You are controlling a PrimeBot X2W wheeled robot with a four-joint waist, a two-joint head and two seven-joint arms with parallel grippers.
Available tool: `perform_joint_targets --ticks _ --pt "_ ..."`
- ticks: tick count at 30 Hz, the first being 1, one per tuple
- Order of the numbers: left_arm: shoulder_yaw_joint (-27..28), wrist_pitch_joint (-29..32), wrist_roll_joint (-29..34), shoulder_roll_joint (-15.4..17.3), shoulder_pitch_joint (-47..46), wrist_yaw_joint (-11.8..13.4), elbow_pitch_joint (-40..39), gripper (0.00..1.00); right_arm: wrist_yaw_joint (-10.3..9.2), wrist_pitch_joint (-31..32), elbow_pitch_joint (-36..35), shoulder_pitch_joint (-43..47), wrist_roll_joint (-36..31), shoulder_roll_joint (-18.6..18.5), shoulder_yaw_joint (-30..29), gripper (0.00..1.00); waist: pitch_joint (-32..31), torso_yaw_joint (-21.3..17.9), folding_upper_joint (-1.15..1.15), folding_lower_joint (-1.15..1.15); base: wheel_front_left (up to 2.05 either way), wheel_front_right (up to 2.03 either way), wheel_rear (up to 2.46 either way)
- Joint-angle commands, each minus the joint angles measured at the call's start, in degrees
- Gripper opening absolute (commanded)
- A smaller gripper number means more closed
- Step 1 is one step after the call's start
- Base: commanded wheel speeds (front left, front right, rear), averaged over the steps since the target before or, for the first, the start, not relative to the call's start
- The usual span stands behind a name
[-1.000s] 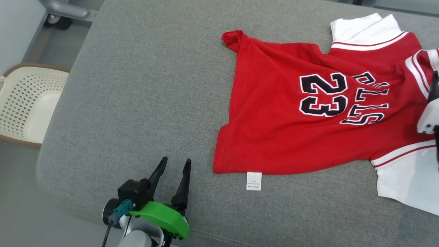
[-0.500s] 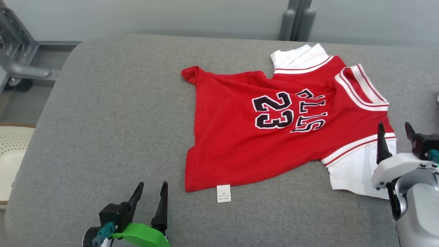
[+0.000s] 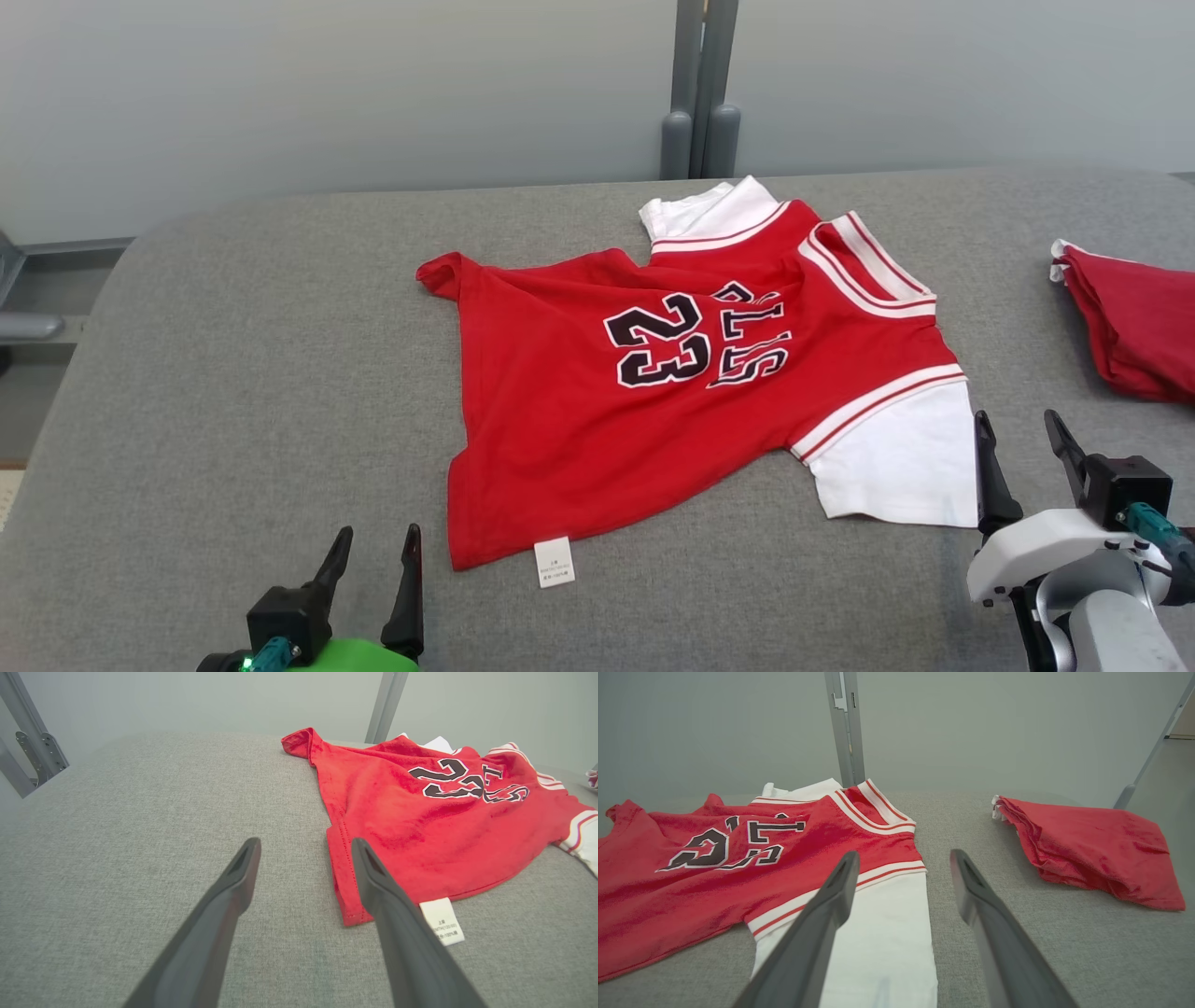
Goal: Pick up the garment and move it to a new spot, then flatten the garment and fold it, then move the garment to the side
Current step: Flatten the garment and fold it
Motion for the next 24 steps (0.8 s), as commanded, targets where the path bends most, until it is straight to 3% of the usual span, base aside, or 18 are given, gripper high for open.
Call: perform_joint_targets --ticks 1,12,24 --pt "0.4 0.0 0.7 0.2 1.0 0.4 -0.2 1.0 -0.09 -0.2 -0.8 0.7 0.4 0.1 0.3 1.0 -1.0 -1.3 0.0 0.01 0.0 0.0 0.0" --pt "4.4 0.0 3.9 0.2 2.0 0.9 -3.1 1.0 -0.09 -0.2 -2.7 4.0 2.1 1.3 3.5 1.0 -2.6 -3.5 0.0 0.01 0.0 0.0 0.0" --pt "5.0 0.0 5.3 0.2 3.1 1.2 -3.9 1.0 -0.09 -0.2 -3.6 5.0 3.2 2.0 4.6 1.0 -3.6 -3.0 0.0 0.01 0.0 0.0 0.0"
